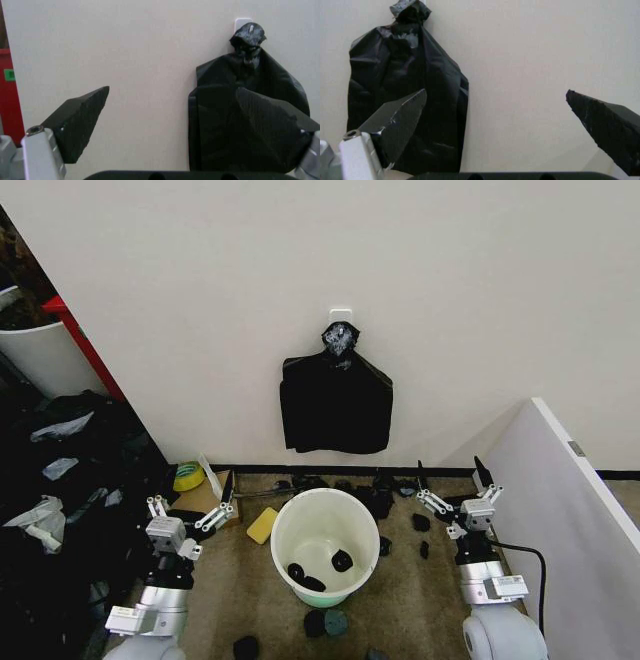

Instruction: Place the garbage bag over the trash bin.

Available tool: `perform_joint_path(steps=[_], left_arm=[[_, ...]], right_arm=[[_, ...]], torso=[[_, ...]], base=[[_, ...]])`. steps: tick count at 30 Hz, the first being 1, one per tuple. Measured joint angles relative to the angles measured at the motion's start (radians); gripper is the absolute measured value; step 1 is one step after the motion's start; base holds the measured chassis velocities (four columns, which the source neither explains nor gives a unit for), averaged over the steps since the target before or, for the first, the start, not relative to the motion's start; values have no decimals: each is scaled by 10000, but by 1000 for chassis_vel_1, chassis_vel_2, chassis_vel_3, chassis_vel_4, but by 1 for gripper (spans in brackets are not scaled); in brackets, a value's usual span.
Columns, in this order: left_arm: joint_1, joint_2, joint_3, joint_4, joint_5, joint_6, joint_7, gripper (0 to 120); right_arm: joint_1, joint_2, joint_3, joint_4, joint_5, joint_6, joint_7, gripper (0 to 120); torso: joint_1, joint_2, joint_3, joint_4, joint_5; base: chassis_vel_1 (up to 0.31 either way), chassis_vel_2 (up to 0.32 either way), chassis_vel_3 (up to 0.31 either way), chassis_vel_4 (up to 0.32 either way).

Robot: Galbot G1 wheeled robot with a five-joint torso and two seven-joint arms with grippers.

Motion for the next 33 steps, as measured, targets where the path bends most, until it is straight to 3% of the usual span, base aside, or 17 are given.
perform_joint_path(steps=[14,33], left_arm=[[-112,-259,-73,260,-40,29,37,100],[64,-408,-85,-43,-38,-226,52,100]], right_arm=[[72,111,-300,-74,-93,-48,334,100],[-199,363,-288,134,-250,351,178,100]], torso=[[-1,0,0,0,1],[-1,0,0,0,0]], base=[[0,0,0,0],[0,0,0,0]])
